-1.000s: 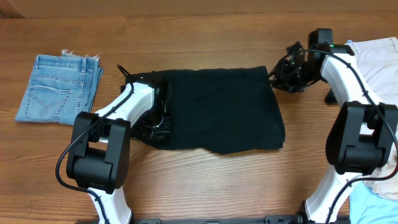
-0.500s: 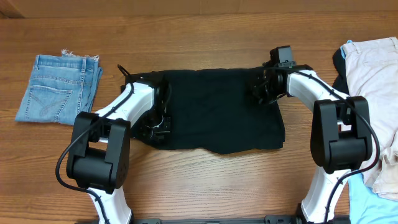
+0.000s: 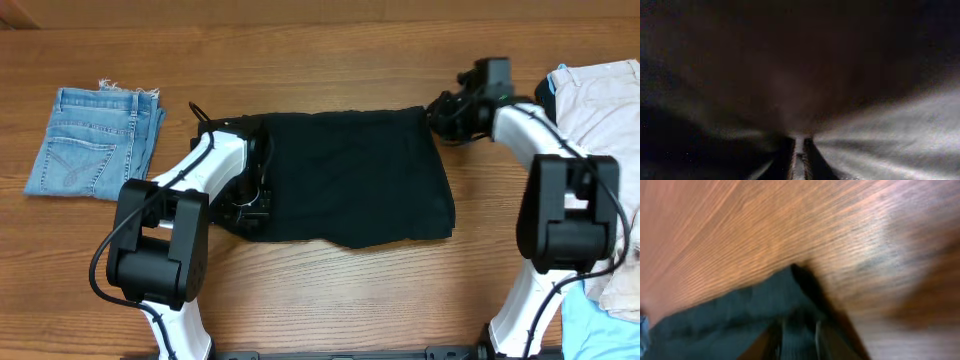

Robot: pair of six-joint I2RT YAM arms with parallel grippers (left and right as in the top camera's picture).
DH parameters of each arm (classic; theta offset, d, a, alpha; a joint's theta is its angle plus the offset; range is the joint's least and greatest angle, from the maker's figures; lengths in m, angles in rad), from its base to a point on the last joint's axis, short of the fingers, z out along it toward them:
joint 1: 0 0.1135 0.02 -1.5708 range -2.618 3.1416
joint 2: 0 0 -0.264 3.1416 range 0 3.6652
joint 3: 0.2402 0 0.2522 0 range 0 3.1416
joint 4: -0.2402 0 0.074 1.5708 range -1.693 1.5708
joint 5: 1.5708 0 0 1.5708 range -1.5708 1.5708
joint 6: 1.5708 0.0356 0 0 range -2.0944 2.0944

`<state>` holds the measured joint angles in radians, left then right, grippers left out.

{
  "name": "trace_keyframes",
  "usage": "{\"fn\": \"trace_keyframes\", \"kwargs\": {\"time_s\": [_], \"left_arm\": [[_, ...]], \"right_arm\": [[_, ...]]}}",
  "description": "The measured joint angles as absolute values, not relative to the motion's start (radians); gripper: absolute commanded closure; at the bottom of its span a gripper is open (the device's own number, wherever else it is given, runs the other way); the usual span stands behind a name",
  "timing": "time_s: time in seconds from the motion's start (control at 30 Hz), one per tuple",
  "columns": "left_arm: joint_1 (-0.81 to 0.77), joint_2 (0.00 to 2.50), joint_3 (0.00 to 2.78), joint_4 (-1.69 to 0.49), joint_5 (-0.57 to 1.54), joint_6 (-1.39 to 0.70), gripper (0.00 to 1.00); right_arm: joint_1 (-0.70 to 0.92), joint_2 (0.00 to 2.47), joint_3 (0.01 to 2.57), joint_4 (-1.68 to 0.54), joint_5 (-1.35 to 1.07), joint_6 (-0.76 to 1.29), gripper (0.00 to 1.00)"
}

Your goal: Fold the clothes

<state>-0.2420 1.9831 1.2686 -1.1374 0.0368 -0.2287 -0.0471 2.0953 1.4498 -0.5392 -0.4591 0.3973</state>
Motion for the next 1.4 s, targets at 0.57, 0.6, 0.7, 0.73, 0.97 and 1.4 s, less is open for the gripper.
{"fn": "trace_keyframes", "kwargs": {"time_s": [0.57, 0.6, 0.7, 0.73, 0.97, 1.4], "left_arm": [[-0.254, 1.971, 1.587, -0.918, 0.128, -0.142, 0.96], [-0.255, 2.001, 1.586, -0.904, 0.128, -0.127, 0.96], [-0.255, 2.108, 1.576, -0.902, 0.123, -0.098, 0.96], [-0.255, 2.140, 1.572, -0.903, 0.115, -0.094, 0.96], [-0.255, 2.176, 1.591, -0.909, 0.071, -0.076, 0.95], [-0.076, 2.261, 2.011, -1.363, -0.029, -0.073, 0.86]], "right_arm": [[0.118, 1.936, 1.352, -0.872, -0.565, 0.093, 0.61], [0.146, 1.940, 1.317, -0.863, -0.540, 0.072, 0.61], [0.176, 1.950, 1.237, -0.857, -0.466, 0.049, 0.53], [0.174, 1.953, 1.224, -0.855, -0.449, 0.053, 0.50], [0.119, 1.947, 1.198, -0.845, -0.390, 0.165, 0.50], [-0.050, 1.968, 1.227, -0.916, -0.508, 0.169, 0.34]]}}
